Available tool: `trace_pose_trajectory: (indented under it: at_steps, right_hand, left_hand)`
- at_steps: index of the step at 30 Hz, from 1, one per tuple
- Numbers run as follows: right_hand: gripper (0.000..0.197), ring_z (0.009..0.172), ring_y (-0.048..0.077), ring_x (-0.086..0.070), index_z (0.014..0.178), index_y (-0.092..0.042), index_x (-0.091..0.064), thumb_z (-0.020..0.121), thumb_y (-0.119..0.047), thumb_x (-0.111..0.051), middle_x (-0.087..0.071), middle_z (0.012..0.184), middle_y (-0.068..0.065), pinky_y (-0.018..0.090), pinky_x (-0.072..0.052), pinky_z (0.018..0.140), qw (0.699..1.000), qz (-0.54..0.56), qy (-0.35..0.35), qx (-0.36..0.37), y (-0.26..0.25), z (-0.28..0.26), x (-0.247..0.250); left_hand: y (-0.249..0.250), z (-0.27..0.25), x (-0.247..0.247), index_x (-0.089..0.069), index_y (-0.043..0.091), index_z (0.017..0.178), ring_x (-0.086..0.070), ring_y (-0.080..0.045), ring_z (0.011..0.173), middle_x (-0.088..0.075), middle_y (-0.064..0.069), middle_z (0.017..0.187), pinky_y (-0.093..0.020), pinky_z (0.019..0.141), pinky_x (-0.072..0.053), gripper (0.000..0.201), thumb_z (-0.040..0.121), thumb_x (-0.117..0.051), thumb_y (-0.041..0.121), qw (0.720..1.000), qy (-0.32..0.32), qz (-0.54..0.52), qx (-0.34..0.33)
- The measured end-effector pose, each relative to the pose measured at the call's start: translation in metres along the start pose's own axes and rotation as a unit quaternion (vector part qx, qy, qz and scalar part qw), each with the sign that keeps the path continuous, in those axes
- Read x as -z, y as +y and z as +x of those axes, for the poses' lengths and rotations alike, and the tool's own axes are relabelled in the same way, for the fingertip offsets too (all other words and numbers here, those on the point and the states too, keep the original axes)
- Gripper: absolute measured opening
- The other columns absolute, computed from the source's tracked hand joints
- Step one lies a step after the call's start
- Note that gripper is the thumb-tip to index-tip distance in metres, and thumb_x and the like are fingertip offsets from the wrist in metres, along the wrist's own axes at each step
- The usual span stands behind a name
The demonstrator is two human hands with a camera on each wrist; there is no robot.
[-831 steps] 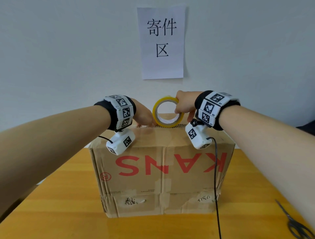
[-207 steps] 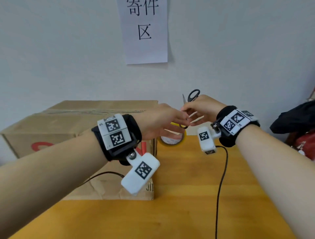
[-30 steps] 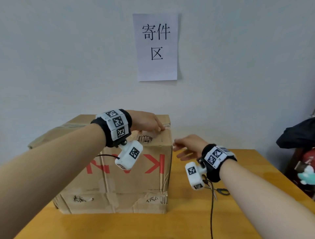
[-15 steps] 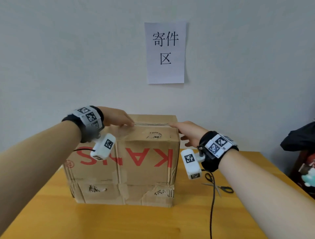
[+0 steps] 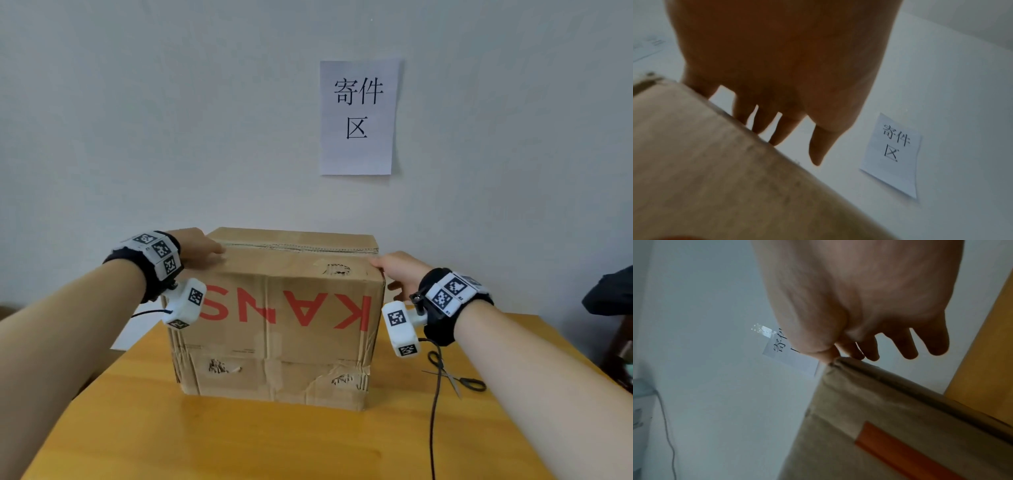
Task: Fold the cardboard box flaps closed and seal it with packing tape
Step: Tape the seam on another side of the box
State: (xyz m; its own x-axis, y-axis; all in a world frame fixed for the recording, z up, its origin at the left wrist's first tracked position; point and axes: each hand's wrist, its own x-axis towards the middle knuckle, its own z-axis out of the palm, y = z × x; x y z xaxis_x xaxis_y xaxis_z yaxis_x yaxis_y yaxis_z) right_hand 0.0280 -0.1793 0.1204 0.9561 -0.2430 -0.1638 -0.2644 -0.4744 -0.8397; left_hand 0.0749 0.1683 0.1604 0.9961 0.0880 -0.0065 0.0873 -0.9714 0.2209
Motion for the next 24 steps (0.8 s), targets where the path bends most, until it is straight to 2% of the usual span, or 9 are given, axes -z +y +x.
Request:
trace_pose_trajectory:
  at_steps: [2,4,8,11,15,17,19,22,24]
  right_hand:
    - [0.043,0.112,0.030,-0.051,0.142,-0.004,-0.047,0.102,-0.018,-0.048,-0.051,0.131,0.008,0.041,-0.046,0.097,0.999,-0.036,0.009,0.030,-0.007,-0.008,0.002]
    - [0.048,0.134,0.030,-0.044,0.149,-0.007,-0.042,0.102,-0.015,-0.049,-0.046,0.147,0.010,0.037,-0.040,0.104,0.995,-0.085,0.003,0.043,-0.014,-0.017,0.000]
    - [0.057,0.140,0.032,-0.040,0.143,-0.011,-0.051,0.100,-0.047,-0.046,-0.045,0.152,0.010,0.041,-0.030,0.115,0.962,-0.266,-0.001,0.065,-0.022,-0.022,-0.007]
    - [0.095,0.148,0.034,-0.025,0.149,-0.031,-0.041,0.074,-0.086,-0.025,-0.033,0.161,0.002,0.057,-0.015,0.119,0.934,-0.354,0.022,0.048,-0.017,-0.010,-0.012]
    - [0.089,0.151,0.033,-0.019,0.154,-0.027,-0.035,0.084,-0.080,-0.016,-0.025,0.164,0.005,0.059,-0.010,0.120,0.924,-0.376,0.032,0.064,-0.015,-0.009,-0.014]
    - [0.075,0.151,0.030,-0.020,0.155,-0.025,-0.033,0.096,-0.068,-0.018,-0.026,0.163,0.005,0.057,-0.007,0.121,0.919,-0.386,0.040,0.067,-0.015,-0.015,-0.015]
    - [0.078,0.151,0.030,-0.021,0.154,-0.031,-0.033,0.091,-0.074,-0.015,-0.027,0.163,0.000,0.060,-0.004,0.120,0.914,-0.398,0.036,0.072,-0.014,-0.018,-0.013]
    - [0.069,0.152,0.035,-0.013,0.151,-0.046,-0.032,0.090,-0.075,-0.015,-0.024,0.164,-0.010,0.071,0.004,0.114,0.912,-0.400,0.048,0.072,-0.011,-0.019,-0.014]
    - [0.059,0.152,0.035,-0.011,0.150,-0.048,-0.032,0.097,-0.068,-0.016,-0.022,0.164,-0.011,0.071,0.005,0.114,0.905,-0.410,0.055,0.093,-0.011,-0.022,-0.020]
  left_hand:
    - [-0.002,0.005,0.001,-0.057,0.005,0.128,-0.053,-0.028,0.105,-0.057,-0.016,0.134,-0.034,0.091,-0.041,0.056,0.097,-0.051,0.051,0.999,0.011,-0.041,0.020]
    - [0.002,0.004,0.002,-0.057,0.002,0.126,-0.051,-0.028,0.098,-0.059,-0.016,0.129,-0.033,0.086,-0.041,0.053,0.094,-0.061,0.044,0.997,0.003,-0.074,0.026]
    - [0.013,-0.001,-0.003,-0.061,0.005,0.123,-0.057,-0.028,0.102,-0.062,-0.012,0.122,-0.034,0.086,-0.044,0.045,0.094,-0.063,0.039,0.994,-0.015,-0.104,0.011]
    - [0.021,-0.005,-0.007,-0.061,0.006,0.125,-0.061,-0.032,0.109,-0.060,-0.013,0.129,-0.039,0.093,-0.053,0.044,0.094,-0.062,0.038,0.988,-0.038,-0.148,-0.010]
    - [0.032,-0.019,-0.007,-0.056,0.001,0.120,-0.067,-0.026,0.071,-0.057,-0.013,0.119,-0.030,0.057,-0.059,0.037,0.097,-0.062,0.030,0.961,-0.108,-0.251,-0.034]
    - [0.037,-0.023,-0.007,-0.057,0.001,0.119,-0.067,-0.025,0.065,-0.060,-0.013,0.111,-0.034,0.067,-0.061,0.037,0.098,-0.060,0.031,0.958,-0.128,-0.254,-0.041]
    - [0.038,-0.025,-0.009,-0.056,0.001,0.119,-0.069,-0.025,0.064,-0.063,-0.012,0.104,-0.038,0.078,-0.061,0.036,0.101,-0.054,0.032,0.959,-0.135,-0.245,-0.040]
    - [0.032,-0.022,-0.019,-0.059,-0.002,0.116,-0.070,-0.025,0.069,-0.070,-0.014,0.095,-0.032,0.069,-0.060,0.042,0.104,-0.045,0.036,0.960,-0.150,-0.236,-0.024]
    - [0.024,-0.017,-0.027,-0.066,0.003,0.114,-0.074,-0.028,0.082,-0.075,-0.011,0.094,-0.044,0.093,-0.055,0.052,0.102,-0.044,0.049,0.957,-0.167,-0.235,-0.026]
